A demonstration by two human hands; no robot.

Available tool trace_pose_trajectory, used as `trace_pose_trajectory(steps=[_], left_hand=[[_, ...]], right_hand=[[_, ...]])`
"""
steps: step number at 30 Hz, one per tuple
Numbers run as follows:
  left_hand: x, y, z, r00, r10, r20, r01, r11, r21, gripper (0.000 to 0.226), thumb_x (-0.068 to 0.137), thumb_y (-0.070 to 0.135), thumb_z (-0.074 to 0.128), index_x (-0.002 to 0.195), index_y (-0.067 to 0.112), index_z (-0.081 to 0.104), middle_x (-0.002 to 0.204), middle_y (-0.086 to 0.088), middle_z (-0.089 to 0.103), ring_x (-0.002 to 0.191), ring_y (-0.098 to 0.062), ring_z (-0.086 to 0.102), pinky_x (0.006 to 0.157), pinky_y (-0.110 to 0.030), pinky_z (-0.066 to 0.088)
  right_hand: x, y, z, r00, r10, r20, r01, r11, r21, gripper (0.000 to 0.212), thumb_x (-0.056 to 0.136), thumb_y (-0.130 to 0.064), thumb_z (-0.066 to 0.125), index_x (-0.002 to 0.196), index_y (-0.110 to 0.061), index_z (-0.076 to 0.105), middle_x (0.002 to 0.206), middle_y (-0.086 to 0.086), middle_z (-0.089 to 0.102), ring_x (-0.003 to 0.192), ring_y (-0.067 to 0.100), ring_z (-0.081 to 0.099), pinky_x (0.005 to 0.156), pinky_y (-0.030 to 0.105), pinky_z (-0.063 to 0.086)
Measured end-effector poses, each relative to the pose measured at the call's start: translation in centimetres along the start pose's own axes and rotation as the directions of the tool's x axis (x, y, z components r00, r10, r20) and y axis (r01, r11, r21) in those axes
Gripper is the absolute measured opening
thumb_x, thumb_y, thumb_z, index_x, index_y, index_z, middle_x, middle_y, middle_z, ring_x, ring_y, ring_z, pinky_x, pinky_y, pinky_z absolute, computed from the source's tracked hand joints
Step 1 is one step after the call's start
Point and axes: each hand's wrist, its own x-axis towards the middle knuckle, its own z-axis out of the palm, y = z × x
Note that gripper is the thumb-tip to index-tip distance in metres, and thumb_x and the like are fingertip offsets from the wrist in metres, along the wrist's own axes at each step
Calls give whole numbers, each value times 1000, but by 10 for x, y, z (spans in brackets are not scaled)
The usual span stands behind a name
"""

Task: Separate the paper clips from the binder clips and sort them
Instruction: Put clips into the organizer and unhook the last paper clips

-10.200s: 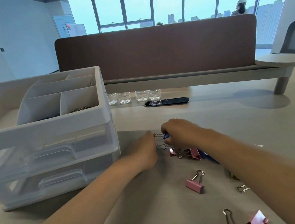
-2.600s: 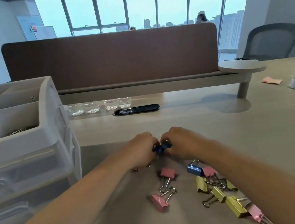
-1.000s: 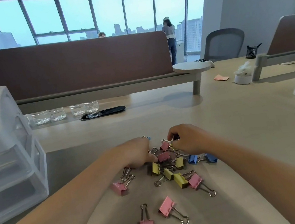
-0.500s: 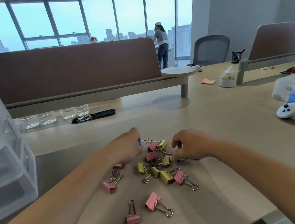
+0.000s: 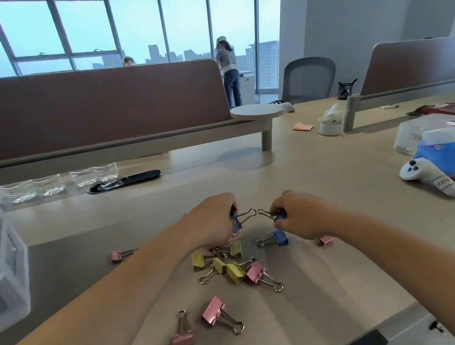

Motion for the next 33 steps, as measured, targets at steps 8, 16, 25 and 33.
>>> trace_pose_trajectory(steps=[8, 16, 25, 33], left_hand=[[20, 32, 21, 996, 81, -25, -81, 997, 11, 25, 95, 2, 49, 115, 17, 51, 112, -3, 57, 90, -17, 55, 70, -27, 44], [32, 46, 37, 994, 23, 105, -30, 998, 60, 23, 97, 21, 50, 119, 17, 47, 119, -6, 57, 100, -21, 54, 87, -37, 50], [34, 50, 47, 984, 16, 179, -50, 981, 189, 57, 84, 44, 71, 129, 19, 48, 127, -1, 55, 111, -22, 54, 80, -31, 43], [27, 46, 38, 992, 7, 129, -30, 983, 179, 24, 94, 32, 55, 105, 11, 57, 105, -8, 60, 94, -25, 58, 77, -35, 47]], right_hand=[[-21, 36, -12, 990, 138, -31, -137, 990, 39, 29, 89, -24, 56, 117, -18, 59, 112, 3, 59, 93, 21, 52, 78, 30, 43], [-25, 43, -9, 985, 170, -15, -169, 985, 46, 31, 89, -21, 58, 118, -13, 60, 115, 6, 59, 99, 24, 56, 81, 31, 45], [-21, 34, -1, 987, 160, -9, -159, 983, 91, 24, 88, -21, 62, 112, -17, 60, 103, 2, 59, 74, 21, 61, 70, 33, 52], [-20, 22, -3, 991, 133, -11, -131, 984, 122, 26, 95, -32, 57, 113, -13, 59, 111, 8, 62, 81, 25, 63, 76, 38, 54]])
